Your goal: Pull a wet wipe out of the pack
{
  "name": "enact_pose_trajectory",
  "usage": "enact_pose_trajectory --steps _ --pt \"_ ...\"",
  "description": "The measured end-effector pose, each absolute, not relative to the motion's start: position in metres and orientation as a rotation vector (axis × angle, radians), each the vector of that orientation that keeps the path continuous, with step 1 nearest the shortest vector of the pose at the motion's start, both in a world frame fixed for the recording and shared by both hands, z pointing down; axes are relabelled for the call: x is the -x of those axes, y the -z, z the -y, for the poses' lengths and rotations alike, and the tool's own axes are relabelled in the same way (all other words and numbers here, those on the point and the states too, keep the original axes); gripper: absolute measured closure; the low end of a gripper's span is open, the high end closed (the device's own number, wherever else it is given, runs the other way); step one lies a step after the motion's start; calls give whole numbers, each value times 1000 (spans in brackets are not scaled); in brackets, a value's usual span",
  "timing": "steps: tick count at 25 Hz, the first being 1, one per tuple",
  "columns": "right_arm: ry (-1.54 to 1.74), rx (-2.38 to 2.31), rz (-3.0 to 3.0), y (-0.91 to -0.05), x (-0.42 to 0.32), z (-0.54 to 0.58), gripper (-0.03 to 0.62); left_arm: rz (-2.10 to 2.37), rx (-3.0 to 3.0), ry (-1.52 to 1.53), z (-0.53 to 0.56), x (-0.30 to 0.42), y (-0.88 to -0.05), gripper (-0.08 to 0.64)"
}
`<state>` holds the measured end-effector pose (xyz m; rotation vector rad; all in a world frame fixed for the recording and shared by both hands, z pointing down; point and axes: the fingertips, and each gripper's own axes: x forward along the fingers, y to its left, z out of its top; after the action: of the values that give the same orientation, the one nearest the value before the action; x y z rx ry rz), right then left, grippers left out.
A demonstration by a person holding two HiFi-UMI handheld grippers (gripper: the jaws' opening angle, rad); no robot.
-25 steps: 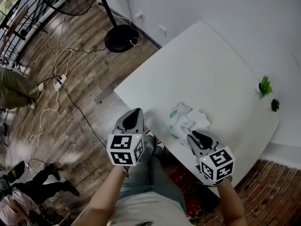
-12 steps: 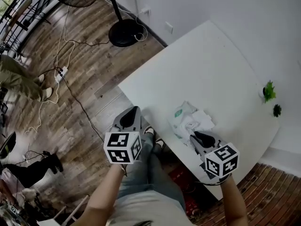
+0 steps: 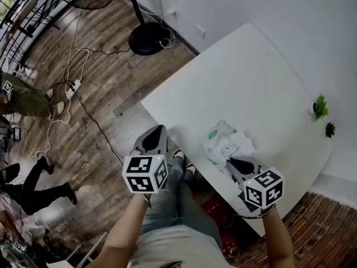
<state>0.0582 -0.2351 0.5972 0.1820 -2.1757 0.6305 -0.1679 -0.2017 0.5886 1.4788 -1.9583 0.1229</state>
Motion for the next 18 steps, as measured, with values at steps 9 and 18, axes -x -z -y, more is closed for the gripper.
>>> enact_pose_trajectory --steps 9,18 --pt "-649 -188 2189 -591 -59 235 586 1933 -1510 -119 210 166 -583 560" --pt "-670 -267 2214 -577 -65 242 588 1910 -1573 -121 227 161 -569 560"
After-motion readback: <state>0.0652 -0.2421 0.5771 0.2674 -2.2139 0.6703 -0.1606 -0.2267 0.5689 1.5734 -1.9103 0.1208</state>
